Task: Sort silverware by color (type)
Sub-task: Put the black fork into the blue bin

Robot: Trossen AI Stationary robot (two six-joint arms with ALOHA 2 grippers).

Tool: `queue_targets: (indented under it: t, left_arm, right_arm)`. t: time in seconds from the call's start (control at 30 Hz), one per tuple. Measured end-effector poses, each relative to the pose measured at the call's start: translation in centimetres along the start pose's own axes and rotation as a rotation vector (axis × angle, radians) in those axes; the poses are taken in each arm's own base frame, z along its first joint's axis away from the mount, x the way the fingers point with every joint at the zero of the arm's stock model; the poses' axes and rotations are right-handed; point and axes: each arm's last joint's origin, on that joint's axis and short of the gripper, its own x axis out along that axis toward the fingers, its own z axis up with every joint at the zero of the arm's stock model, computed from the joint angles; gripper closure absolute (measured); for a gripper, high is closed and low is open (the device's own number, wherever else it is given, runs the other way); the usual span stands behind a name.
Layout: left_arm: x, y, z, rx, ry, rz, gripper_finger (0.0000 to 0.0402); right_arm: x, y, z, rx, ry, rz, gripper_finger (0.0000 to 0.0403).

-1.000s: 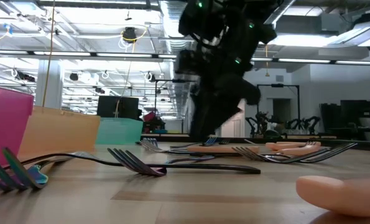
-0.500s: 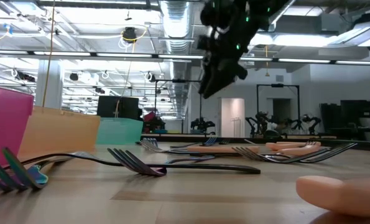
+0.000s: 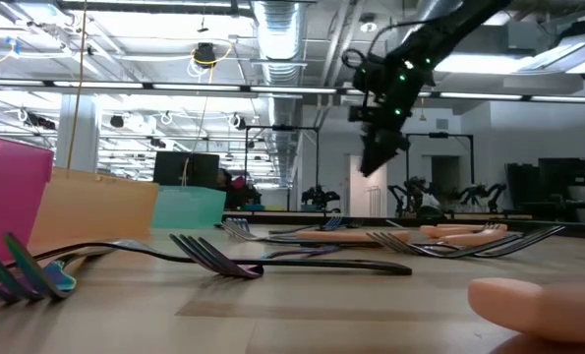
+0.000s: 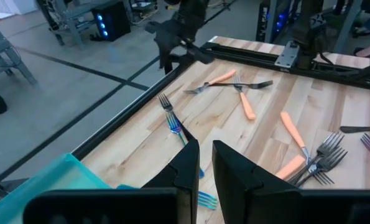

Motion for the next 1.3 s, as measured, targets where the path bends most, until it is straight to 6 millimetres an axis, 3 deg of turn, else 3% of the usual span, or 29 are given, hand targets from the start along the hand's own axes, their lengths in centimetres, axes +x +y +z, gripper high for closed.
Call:
queue_targets:
  t: [0.13,0.23,0.37,0.5,0.77,1.0,1.3]
  left_arm:
    - [0.0,0.0,0.0,-0.011,0.0,0.0,0.037]
    - [0.0,0.0,0.0,-0.012,0.0,0.0,0.037]
    - [0.0,0.0,0.0,-0.011,0.003,-0.004,0.037]
    - [0.0,-0.1,-0.1,-0.008,0.02,-0.023,0.037]
    - [0.0,-0.1,0.0,0.014,0.017,-0.025,0.037]
    - [0.0,-0.2,0.1,-0.005,0.007,-0.029,0.037]
    - [0.0,-0.2,0.1,-0.037,0.011,-0.037,0.037]
  right_arm:
    - [-0.2,-0.7,-3.1,0.434,0.206,0.04,0.0163]
    - [-0.3,0.2,-4.7,0.592,0.361,0.07,0.0163]
    - [-0.7,2.3,-6.3,0.643,0.447,0.047,0.0163]
    - [-1.8,5.8,-8.6,0.677,0.489,0.036,0.0163]
    - [-3.5,11.5,-12.1,0.828,0.302,-0.013,0.0163]
    - [-3.4,13.7,-13.5,0.879,0.288,-0.06,0.0163]
    - [-1.3,15.2,-14.1,0.884,0.318,-0.076,0.0163]
